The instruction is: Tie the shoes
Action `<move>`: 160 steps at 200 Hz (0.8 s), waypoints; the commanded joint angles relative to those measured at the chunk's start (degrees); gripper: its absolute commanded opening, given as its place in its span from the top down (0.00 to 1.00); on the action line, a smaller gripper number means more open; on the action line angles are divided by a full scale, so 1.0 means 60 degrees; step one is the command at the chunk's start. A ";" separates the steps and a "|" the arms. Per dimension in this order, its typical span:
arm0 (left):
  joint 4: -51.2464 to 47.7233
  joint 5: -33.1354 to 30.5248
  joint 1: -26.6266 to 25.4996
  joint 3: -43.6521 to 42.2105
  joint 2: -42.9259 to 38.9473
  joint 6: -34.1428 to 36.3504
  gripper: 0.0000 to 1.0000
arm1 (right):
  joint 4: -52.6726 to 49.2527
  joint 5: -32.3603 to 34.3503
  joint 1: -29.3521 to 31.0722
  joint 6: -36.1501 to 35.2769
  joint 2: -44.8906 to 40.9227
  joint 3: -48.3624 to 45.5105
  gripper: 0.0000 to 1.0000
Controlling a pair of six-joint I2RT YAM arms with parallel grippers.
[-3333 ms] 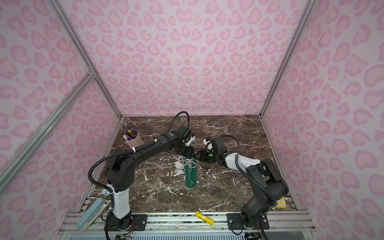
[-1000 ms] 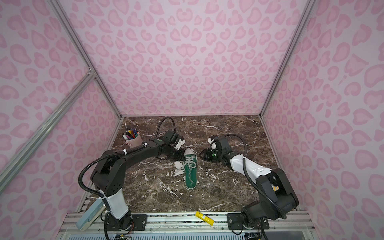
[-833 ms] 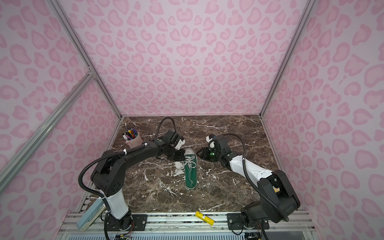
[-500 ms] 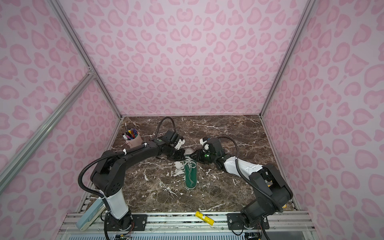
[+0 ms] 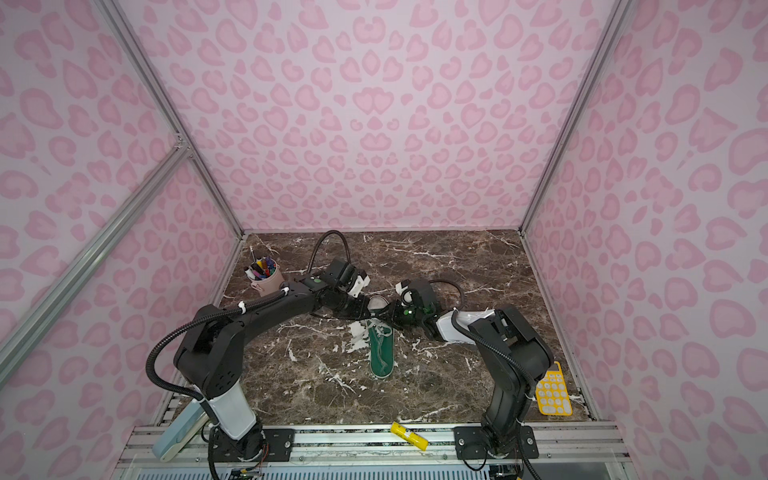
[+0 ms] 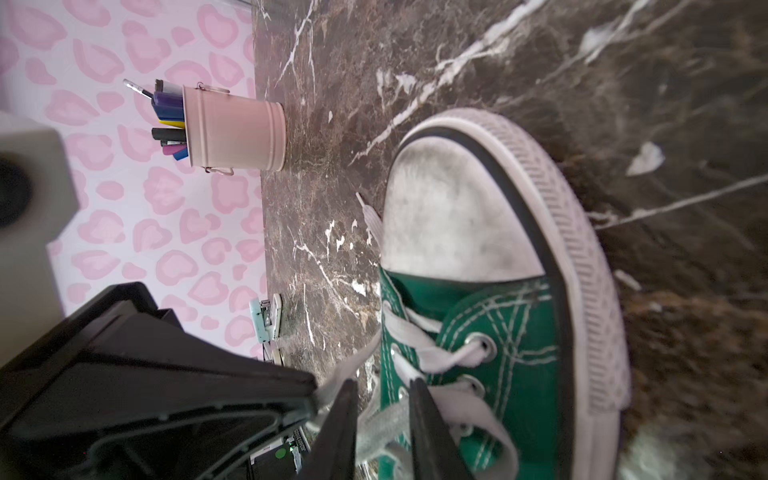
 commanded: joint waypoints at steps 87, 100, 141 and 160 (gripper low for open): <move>-0.0372 0.0163 -0.0625 0.0280 0.0032 -0.0168 0.96 | 0.0205 -0.0186 -0.0196 0.0083 -0.0389 -0.0069 0.71; -0.0440 0.0108 -0.0644 0.0339 0.0105 -0.0168 0.96 | 0.0113 -0.0199 -0.0320 0.0062 -0.0640 -0.0140 0.70; -0.0638 -0.0114 -0.0647 0.0413 0.0168 -0.0044 0.97 | -0.0876 -0.0293 -0.0643 -0.0295 -0.1313 -0.0199 0.69; -0.0660 -0.0100 -0.0647 0.0428 0.0212 -0.0036 0.97 | -0.1008 -0.0554 -0.0580 -0.0232 -0.1442 -0.0267 0.74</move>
